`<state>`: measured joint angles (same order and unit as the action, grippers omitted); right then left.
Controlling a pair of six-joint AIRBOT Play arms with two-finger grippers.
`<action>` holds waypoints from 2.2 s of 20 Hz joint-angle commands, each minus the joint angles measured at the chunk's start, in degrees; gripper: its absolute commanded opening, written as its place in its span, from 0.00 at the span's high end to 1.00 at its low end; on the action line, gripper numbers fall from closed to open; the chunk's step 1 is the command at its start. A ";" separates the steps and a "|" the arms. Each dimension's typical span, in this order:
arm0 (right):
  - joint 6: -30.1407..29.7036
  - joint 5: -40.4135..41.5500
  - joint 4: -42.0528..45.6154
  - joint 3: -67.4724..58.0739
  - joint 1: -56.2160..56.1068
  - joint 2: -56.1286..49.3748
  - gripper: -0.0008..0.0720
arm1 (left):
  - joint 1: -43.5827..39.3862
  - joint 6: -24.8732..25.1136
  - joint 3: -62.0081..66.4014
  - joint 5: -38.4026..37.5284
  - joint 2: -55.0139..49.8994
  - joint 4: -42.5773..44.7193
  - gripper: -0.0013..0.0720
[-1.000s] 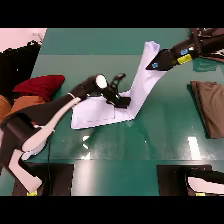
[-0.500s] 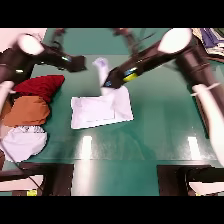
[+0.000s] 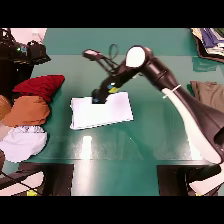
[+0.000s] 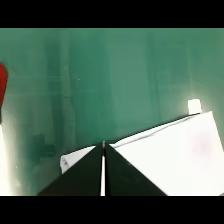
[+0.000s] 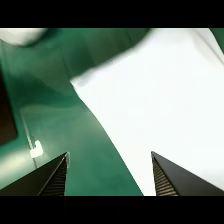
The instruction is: Fold the shirts.
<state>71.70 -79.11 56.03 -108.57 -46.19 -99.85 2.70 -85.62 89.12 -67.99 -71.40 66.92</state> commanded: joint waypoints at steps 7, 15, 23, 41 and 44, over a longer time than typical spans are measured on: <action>5.42 5.20 1.79 32.68 25.49 10.27 0.20 | 0.61 0.59 -0.11 -0.90 0.37 0.17 0.95; -0.13 7.26 -22.86 35.63 25.97 -2.58 0.20 | 0.61 0.59 -1.64 -0.31 0.11 0.07 0.95; -2.38 9.57 -24.81 22.62 14.08 -10.60 0.89 | 0.61 0.59 -1.64 -0.92 0.11 -2.95 0.95; -2.73 17.53 -24.39 26.67 71.10 12.37 0.97 | -16.61 0.55 -1.64 5.03 0.11 -4.68 0.95; -2.73 20.98 -24.37 26.16 77.29 12.37 0.97 | -16.59 0.55 -1.64 5.73 0.11 -4.85 0.95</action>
<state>68.97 -61.52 31.62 -82.08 24.18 -88.05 -13.45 -85.06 87.50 -63.53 -71.24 62.26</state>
